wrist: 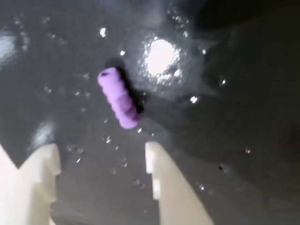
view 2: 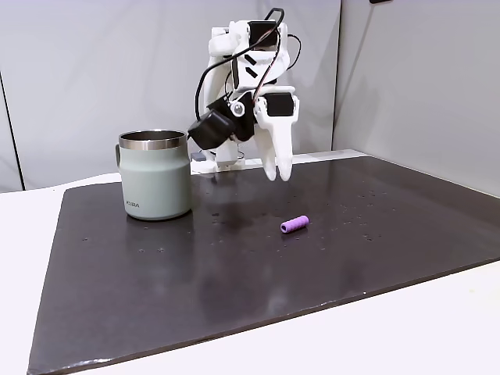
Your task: Grasp a pengrip and put it in the cup.
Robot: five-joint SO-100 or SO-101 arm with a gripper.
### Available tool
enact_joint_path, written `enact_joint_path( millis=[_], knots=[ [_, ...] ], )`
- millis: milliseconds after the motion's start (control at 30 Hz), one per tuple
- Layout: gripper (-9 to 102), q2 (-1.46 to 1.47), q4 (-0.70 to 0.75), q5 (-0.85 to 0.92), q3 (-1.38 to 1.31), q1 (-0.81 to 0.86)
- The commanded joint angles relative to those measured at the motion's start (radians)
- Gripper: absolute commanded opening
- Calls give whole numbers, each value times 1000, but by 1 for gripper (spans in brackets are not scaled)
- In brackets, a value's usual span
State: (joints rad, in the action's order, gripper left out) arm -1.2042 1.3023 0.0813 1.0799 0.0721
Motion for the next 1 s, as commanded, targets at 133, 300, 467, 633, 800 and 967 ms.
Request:
enact_joint_path(
  millis=[133,300,467,633,800,967],
  knots=[
    [18,209,81,-28,-282,-18],
    [18,328,126,-34,-430,-40],
    [17,528,252,-38,-718,-52],
    [12,951,506,-12,-1424,-63],
    [2,959,505,-28,-1391,-51],
    [0,907,505,-34,-1381,-46]
  ],
)
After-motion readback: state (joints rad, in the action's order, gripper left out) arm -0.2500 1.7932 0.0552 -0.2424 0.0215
